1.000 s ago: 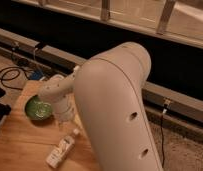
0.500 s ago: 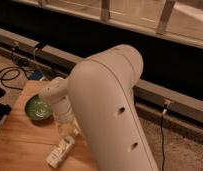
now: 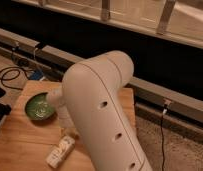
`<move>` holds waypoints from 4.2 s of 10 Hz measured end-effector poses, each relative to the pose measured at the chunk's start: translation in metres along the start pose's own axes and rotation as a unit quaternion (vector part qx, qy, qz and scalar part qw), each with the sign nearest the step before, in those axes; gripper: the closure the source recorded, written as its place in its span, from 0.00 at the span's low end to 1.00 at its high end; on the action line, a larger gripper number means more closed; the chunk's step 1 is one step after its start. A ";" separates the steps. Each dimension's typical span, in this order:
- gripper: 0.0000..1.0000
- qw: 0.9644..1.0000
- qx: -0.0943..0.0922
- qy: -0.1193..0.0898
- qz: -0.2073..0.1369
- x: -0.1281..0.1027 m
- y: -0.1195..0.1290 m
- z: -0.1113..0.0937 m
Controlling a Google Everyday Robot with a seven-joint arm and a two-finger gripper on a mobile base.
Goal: Place the bottle in the ceramic bowl
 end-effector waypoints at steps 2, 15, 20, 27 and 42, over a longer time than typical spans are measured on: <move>0.37 1.000 -0.001 0.019 0.006 -0.005 -0.001 0.014; 1.00 1.000 0.004 0.015 0.003 -0.004 -0.004 0.002; 1.00 0.993 -0.061 -0.097 -0.004 0.008 -0.012 -0.082; 1.00 0.908 -0.248 -0.257 -0.220 -0.003 0.014 -0.183; 1.00 0.842 -0.342 -0.285 -0.305 -0.039 0.041 -0.169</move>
